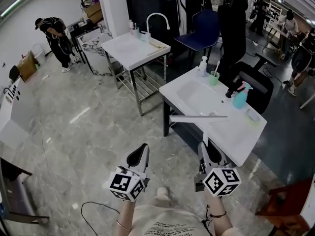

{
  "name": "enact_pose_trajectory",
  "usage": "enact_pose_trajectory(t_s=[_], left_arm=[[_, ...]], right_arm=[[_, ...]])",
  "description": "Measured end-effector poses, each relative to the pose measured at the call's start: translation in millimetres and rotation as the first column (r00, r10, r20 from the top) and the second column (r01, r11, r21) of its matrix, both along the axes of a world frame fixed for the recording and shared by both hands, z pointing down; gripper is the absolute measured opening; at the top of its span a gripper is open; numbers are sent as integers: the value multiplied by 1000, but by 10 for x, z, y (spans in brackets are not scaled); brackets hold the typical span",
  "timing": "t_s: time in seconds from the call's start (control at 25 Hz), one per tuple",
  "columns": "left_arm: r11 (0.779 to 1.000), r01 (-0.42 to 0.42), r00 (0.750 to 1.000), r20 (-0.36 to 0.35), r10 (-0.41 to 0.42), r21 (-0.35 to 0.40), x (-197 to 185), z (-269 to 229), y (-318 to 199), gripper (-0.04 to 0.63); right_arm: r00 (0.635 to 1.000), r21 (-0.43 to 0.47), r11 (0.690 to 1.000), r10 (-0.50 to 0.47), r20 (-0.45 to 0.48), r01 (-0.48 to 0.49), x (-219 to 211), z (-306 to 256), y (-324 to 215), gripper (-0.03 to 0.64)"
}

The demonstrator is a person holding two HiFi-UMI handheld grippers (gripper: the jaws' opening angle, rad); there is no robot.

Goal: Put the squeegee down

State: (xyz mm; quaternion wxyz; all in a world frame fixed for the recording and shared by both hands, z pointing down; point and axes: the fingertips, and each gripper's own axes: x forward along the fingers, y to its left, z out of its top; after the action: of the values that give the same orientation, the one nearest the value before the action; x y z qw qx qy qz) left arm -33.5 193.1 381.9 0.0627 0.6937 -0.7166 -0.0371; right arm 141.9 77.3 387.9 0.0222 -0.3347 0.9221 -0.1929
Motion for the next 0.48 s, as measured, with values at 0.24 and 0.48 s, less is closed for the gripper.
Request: enact_pose_trajectory(t_s=[0.24,0.48], left_arm=[[1000,-14,1000,-9,14,-17,-441,94,-385,23],[999,-31,999,-28,30,-15,-636,134,-643,23]], right_arm=[[1000,-15,1000,22,-13,-22,-367,63,-350,95],[999,-26,999,30,-30,-31,-589,120,-584,95]])
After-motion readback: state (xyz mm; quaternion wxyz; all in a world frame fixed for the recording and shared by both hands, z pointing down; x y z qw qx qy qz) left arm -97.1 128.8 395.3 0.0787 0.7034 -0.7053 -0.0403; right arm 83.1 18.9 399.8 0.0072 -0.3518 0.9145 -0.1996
